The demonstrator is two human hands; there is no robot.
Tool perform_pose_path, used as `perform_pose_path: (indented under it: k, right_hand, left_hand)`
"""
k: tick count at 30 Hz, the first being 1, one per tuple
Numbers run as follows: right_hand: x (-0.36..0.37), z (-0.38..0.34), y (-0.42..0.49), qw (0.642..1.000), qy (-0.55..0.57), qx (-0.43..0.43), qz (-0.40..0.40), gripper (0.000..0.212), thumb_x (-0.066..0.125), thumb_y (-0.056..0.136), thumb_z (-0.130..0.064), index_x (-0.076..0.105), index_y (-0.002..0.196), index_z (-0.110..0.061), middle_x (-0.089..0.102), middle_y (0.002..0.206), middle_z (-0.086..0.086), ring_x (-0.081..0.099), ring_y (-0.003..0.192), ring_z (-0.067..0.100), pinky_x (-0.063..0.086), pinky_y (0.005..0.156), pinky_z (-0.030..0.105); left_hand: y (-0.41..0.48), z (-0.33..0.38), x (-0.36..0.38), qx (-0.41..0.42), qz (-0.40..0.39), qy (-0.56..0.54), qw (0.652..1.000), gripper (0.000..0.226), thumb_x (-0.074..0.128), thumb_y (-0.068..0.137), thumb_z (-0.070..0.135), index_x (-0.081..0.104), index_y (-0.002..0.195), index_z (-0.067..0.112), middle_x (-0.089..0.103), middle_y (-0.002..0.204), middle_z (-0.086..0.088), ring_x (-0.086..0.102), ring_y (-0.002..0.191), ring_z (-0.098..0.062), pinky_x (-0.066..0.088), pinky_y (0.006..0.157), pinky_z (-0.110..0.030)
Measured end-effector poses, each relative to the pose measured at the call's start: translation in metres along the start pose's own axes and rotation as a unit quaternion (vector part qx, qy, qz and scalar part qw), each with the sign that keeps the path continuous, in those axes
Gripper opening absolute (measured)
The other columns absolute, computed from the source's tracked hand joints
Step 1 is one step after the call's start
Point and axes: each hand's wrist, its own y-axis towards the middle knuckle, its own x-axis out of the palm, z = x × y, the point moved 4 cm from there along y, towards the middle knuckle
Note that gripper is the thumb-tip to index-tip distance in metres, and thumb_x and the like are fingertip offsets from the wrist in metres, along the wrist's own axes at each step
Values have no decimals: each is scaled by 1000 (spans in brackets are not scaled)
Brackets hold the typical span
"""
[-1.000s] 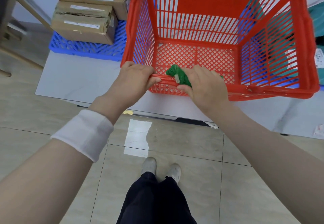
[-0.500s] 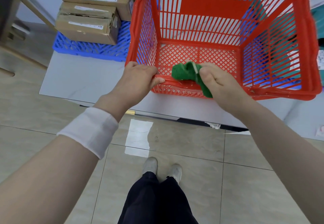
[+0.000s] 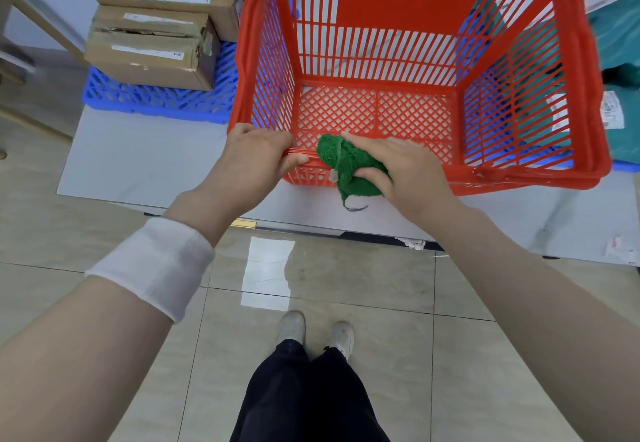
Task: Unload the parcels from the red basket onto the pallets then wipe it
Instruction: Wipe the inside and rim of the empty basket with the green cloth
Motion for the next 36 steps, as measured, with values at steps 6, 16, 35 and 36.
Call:
perform_pose_path:
  k: [6, 16, 35, 36]
  right_hand:
    - [-11, 5, 3, 988, 30, 63, -135, 47, 50, 92, -15, 44, 137, -27, 55, 133, -2, 51, 121, 22, 41, 97, 37]
    - [-27, 23, -9, 977, 24, 173, -119, 35, 68, 80, -32, 61, 113, -21, 69, 102, 2, 61, 93, 25, 48, 82, 38]
    - [-27, 33, 0, 974, 16, 210, -89, 32, 54, 88, -18, 54, 121, -18, 66, 107, 13, 57, 101, 34, 44, 82, 39]
    - [-34, 40, -6, 973, 6, 216, -86, 32, 55, 88, -19, 55, 120, -19, 66, 107, 13, 58, 101, 35, 46, 84, 41]
  left_hand:
    - [1, -3, -2, 4, -12, 0, 1000, 41, 43, 90, 44, 60, 91, 6, 67, 91, -11, 57, 87, -31, 28, 86, -34]
    - [0, 0, 0, -6, 3, 3, 1000, 37, 44, 91, 42, 57, 89, 8, 65, 92, -11, 56, 89, -31, 27, 87, -34]
    - [-1, 3, -6, -1, -3, -16, 1000, 31, 48, 90, 38, 57, 88, 9, 65, 90, -10, 57, 87, -31, 29, 88, -36]
    - [-1, 2, -6, -1, -2, -15, 1000, 32, 48, 90, 38, 58, 88, 8, 66, 90, -10, 57, 86, -32, 29, 88, -36]
